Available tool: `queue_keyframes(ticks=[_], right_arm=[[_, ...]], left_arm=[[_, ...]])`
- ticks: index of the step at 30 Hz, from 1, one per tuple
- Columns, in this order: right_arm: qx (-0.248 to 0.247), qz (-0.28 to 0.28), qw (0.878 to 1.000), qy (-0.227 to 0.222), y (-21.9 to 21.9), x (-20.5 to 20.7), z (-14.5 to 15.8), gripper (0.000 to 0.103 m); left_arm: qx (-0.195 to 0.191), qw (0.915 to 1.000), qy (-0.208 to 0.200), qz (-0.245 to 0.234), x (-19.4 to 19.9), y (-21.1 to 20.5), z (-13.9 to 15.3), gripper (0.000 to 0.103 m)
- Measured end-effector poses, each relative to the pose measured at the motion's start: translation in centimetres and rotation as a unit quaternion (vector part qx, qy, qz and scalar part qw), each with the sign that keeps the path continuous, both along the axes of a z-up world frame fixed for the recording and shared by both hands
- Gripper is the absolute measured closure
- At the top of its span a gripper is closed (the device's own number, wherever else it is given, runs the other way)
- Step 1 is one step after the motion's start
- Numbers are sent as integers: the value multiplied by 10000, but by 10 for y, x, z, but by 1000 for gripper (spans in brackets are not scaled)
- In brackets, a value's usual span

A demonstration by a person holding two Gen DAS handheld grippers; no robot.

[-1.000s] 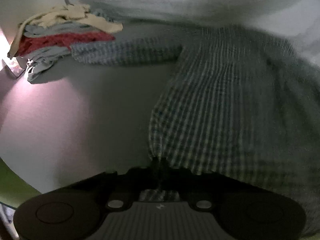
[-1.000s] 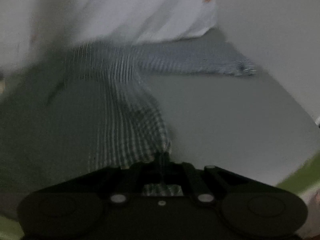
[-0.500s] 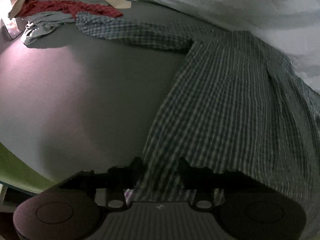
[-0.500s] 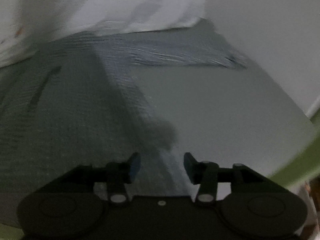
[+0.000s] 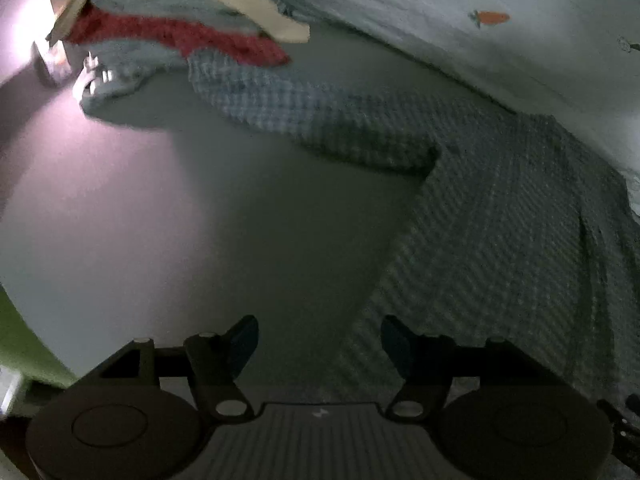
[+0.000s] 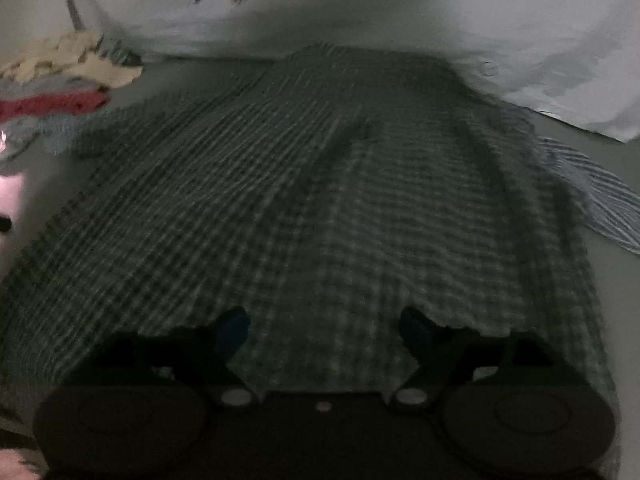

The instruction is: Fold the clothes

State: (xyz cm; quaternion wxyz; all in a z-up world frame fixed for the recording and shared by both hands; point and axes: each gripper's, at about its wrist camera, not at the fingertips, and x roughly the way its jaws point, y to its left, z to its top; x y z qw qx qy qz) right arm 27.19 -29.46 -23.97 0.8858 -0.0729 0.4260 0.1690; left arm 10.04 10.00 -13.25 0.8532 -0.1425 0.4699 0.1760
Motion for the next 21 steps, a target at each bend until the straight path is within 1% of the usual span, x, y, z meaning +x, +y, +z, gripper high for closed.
queue_keyframes(ticks=[1,2,3,5,7,8,9,11,12,15,17,18,19,20,21], right_arm=[[-151,-30,9998,96,9,5,-6,14],[-192,-128,9996,148,14,7,-10,11],[-227,-231,9993,196,18,10,-13,5],[-133,-502,9982,294,25,14,-15,4],[-165,-855,9956,347,30,14,-13,1],[-140,-1083,9934,364,32,13,-14,0],[-113,-1314,9905,380,34,11,-15,0],[-26,-1749,9842,265,40,5,-17,0],[-3,-1940,9808,177,44,2,-18,0],[44,-2401,9707,-136,51,-10,-22,0],[63,-2604,9650,-286,55,-14,-24,0],[66,-2675,9630,-313,55,-15,-24,0],[69,-2743,9610,-336,55,-15,-23,0],[62,-2815,9590,-333,60,-13,-24,0],[49,-2887,9569,-304,62,-11,-26,0]], left_arm=[[163,9998,-11,-74,7,8,0,33],[325,9994,-23,-147,14,16,0,33],[504,9984,-28,-242,21,24,0,33],[905,9945,-13,-519,39,41,-1,33],[1166,9901,-7,-779,58,64,-5,33],[1296,9874,-4,-908,68,76,-7,33],[1382,9851,-14,-1022,77,88,-8,31],[1335,9841,-90,-1167,97,115,-13,25],[1217,9854,-143,-1183,107,129,-16,23],[661,9914,-366,-1073,136,173,-26,22],[19,9954,-488,-820,154,204,-35,22],[-351,9957,-537,-667,162,218,-39,22],[-722,9944,-576,-503,167,231,-43,22],[-1111,9913,-620,-331,172,243,-47,22],[-1502,9861,-696,-140,176,255,-51,30]])
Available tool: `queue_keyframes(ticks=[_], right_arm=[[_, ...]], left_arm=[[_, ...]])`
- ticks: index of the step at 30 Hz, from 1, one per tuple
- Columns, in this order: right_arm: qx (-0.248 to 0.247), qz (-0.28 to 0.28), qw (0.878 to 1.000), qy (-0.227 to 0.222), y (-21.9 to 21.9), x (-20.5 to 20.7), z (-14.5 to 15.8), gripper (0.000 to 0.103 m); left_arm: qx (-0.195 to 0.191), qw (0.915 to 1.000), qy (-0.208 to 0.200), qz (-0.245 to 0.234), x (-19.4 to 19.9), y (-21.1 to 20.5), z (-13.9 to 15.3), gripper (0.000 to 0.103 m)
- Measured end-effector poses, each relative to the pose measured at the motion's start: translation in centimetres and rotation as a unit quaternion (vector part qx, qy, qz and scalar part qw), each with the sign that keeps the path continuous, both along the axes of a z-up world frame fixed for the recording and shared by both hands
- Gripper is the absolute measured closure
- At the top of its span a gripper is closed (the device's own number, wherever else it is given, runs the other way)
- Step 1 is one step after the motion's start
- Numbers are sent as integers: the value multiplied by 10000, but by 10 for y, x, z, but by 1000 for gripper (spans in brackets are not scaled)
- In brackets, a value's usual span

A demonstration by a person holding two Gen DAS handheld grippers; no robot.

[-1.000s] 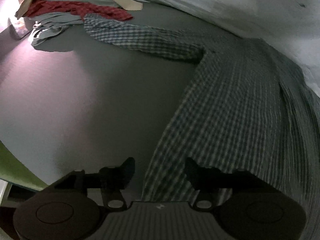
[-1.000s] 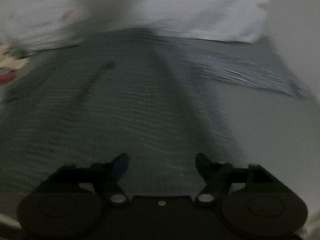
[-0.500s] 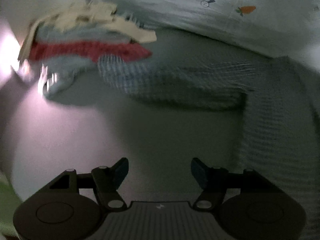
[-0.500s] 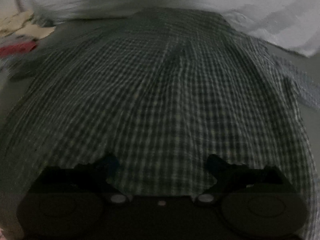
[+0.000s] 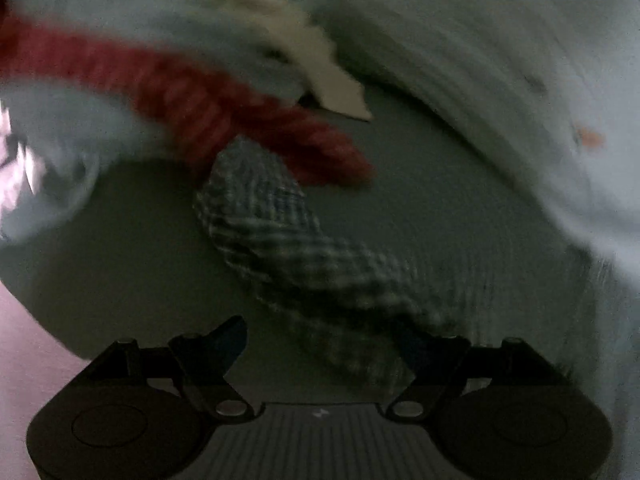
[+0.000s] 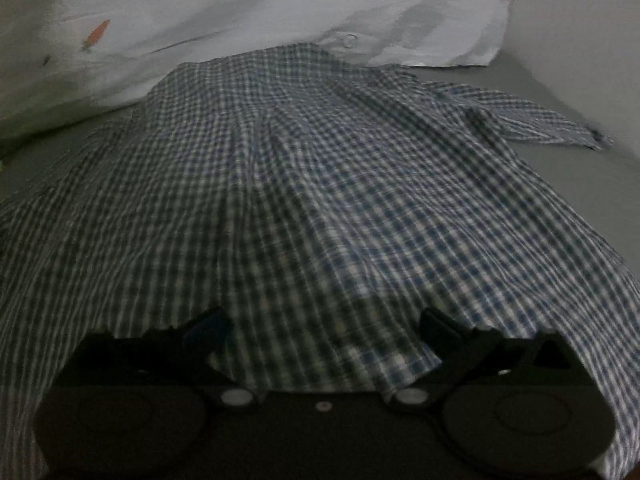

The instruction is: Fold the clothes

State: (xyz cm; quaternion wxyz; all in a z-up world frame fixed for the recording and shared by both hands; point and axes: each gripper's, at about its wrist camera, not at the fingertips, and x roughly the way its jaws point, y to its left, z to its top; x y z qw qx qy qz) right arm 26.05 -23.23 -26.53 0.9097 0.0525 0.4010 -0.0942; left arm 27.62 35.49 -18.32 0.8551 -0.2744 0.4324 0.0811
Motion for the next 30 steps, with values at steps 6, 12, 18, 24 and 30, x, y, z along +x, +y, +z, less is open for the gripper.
queue_keyframes(ticks=[6,12,18,24,30], right_arm=[[10,-405,9991,152,1,-3,-1,0],[-6,-555,9984,95,3,-7,-1,0],[-36,-702,9975,18,7,-9,-2,0],[-46,-776,9970,-38,8,-7,-3,0],[-64,-769,9970,-93,9,-7,-5,0]], left_arm=[[-648,9951,-218,719,-2,18,9,103],[-368,9960,-615,532,-16,9,49,103],[202,9877,-1516,-316,-43,-35,137,103],[465,9737,-675,-2127,-20,-121,115,77],[548,9654,296,-2533,-43,-136,59,54]])
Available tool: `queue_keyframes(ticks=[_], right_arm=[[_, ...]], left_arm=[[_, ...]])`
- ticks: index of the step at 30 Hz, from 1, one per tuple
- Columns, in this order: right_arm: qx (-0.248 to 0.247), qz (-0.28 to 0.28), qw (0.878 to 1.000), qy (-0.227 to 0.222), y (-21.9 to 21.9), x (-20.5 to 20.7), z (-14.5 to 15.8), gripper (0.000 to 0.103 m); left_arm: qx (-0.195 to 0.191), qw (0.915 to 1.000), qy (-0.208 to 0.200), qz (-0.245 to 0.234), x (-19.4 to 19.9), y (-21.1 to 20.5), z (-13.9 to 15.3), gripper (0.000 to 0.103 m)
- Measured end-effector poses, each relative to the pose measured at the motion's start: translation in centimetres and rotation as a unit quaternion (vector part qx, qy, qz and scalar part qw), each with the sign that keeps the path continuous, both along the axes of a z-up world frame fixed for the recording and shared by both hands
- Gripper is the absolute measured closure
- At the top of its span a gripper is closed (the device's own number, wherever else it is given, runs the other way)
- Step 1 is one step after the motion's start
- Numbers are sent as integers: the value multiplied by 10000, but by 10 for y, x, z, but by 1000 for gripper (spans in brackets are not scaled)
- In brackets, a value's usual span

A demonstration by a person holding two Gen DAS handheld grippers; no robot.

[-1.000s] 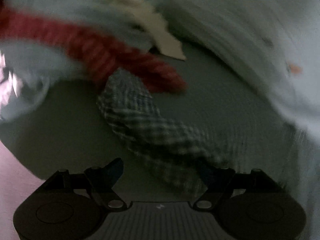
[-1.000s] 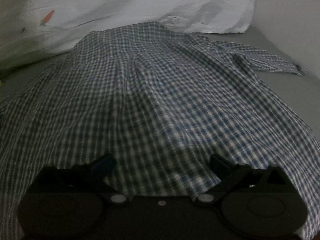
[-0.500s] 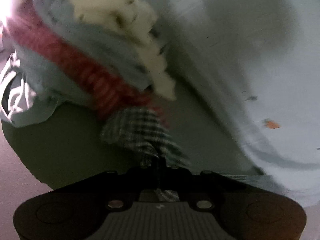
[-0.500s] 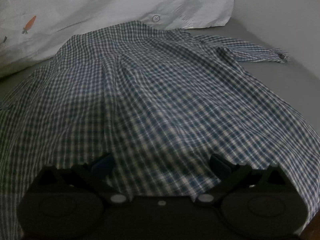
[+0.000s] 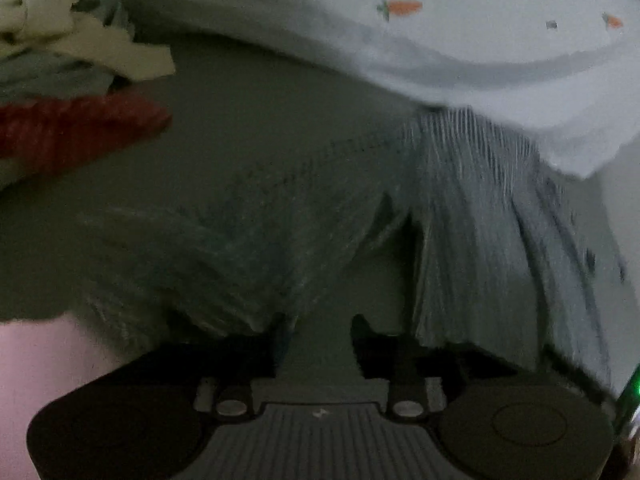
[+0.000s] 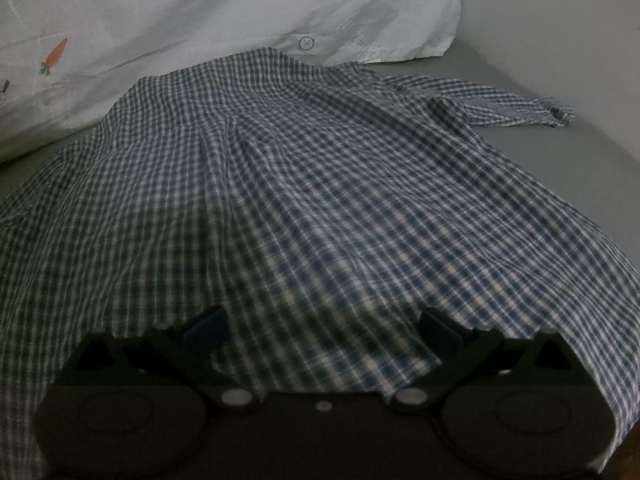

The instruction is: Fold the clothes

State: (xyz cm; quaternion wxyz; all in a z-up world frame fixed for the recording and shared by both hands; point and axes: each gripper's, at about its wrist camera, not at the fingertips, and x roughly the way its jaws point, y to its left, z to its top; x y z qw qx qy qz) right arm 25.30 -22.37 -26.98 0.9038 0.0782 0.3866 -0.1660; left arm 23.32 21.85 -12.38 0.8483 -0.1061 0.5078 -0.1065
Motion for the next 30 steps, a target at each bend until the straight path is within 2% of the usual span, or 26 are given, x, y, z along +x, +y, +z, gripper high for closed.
queue_keyframes(ticks=[3,5,8,11,12,14,17,19,20,22,23,24,25,30], right_arm=[[-54,-12,9999,-127,2,-3,-3,0],[-73,-17,9998,-163,2,-3,-3,0],[-86,-20,9998,-190,2,-2,-4,0],[-110,-27,9997,-235,2,-2,-5,0],[-113,-28,9996,-241,2,-1,-5,0],[-114,-23,9996,-243,2,-1,-5,0],[-114,-30,9996,-242,1,0,-6,0],[-119,-36,9996,-246,2,0,-6,0],[-122,-44,9996,-248,2,0,-6,0],[-125,-46,9996,-248,2,0,-6,0],[-126,-47,9996,-248,2,0,-6,0],[-128,-52,9996,-248,2,0,-6,0],[-130,-53,9996,-249,2,0,-6,0],[-136,-67,9995,-269,2,-1,-7,0]], left_arm=[[199,9994,-102,-272,-20,10,-3,43],[494,9985,-214,-91,-29,24,-4,41],[428,9958,-315,750,-30,60,-9,39],[365,9872,-514,1466,-28,90,-17,28],[550,9861,-608,1446,-24,92,-22,28],[1029,9870,-680,1028,-13,82,-32,28],[1337,9877,-750,311,2,59,-41,26],[1493,9842,-930,208,8,46,-46,22],[1702,9795,-1041,288,11,40,-48,23],[2328,9616,-1320,613,16,29,-51,44],[2579,9529,-1415,744,18,25,-51,65],[2702,9488,-1419,811,18,25,-48,86],[2805,9447,-1444,897,17,26,-43,91],[3193,9167,-1889,1484,-15,51,8,91]])
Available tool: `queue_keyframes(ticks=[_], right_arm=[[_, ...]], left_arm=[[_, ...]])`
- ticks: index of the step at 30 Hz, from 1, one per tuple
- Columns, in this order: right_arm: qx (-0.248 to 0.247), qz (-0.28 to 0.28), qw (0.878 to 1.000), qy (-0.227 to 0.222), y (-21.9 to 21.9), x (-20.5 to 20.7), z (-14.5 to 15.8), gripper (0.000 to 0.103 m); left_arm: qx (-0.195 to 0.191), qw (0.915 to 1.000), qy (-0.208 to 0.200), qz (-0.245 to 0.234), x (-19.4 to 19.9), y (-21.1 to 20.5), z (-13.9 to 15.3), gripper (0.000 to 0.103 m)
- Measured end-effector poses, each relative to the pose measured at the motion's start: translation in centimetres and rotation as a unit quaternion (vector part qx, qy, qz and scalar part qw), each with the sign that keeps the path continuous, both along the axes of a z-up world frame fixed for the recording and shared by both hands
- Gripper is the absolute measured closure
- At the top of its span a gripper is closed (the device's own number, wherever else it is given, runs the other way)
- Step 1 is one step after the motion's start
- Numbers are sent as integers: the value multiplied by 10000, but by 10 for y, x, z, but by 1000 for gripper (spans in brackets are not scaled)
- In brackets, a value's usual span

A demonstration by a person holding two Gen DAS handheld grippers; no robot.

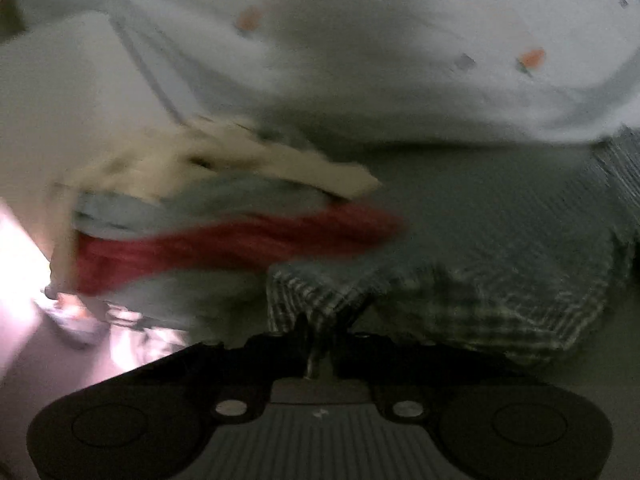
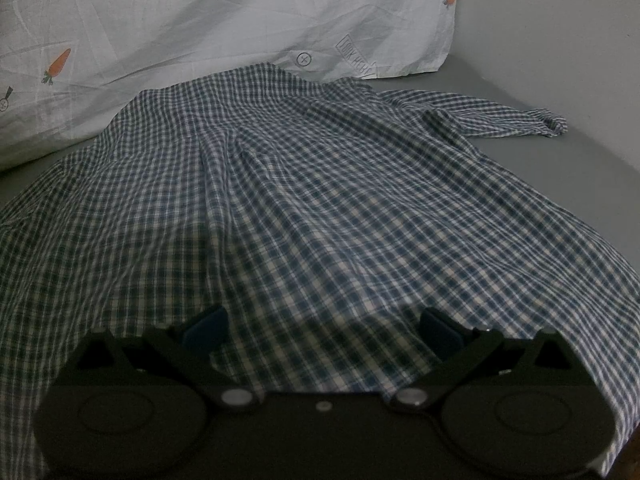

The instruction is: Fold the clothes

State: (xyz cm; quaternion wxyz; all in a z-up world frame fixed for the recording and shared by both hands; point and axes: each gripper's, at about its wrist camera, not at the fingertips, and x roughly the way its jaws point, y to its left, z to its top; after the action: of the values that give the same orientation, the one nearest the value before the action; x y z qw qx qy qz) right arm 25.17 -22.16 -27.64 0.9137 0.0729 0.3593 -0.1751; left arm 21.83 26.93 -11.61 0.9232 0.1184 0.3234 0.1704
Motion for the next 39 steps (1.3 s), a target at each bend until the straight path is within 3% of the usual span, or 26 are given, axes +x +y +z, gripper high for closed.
queue_keyframes(ticks=[4,8,11,13,14,15,16,20,25,27,31,35,39], right_arm=[[-9,9,10000,-37,-1,-2,-1,0],[-11,9,10000,-45,-1,-2,-1,0],[-5,-8,10000,10,-1,-1,0,0],[11,65,9999,146,1,-1,6,1],[1,155,9997,207,3,-3,10,5],[-9,246,9993,268,6,-4,14,26],[-19,336,9989,329,9,-6,18,55],[29,953,9943,478,28,-22,31,79],[-61,1563,9853,681,67,-60,28,80],[6,1750,9818,737,77,-74,31,79],[-29,2075,9749,803,84,-91,34,79],[82,2239,9716,763,75,-96,34,77],[143,2365,9688,726,66,-112,32,72]], left_arm=[[180,9997,181,27,-21,23,14,88],[377,9966,733,16,-25,28,-18,71],[-60,9927,1164,326,-16,38,-40,67],[-414,9890,1340,473,-16,44,-51,56],[-560,9884,1322,492,-20,45,-51,45],[-675,9888,1252,462,-26,44,-49,34],[-774,9894,1175,366,-29,42,-47,30],[-912,9889,1168,-61,-39,28,-48,28],[-964,9824,1573,-304,-35,14,-71,28],[-1087,9814,1561,-245,-37,12,-74,28],[-1620,9750,1521,-37,-40,13,-72,28],[-2502,9567,1428,-411,-61,-10,-67,28],[-2918,9360,1654,-1072,-83,-64,-66,28]])
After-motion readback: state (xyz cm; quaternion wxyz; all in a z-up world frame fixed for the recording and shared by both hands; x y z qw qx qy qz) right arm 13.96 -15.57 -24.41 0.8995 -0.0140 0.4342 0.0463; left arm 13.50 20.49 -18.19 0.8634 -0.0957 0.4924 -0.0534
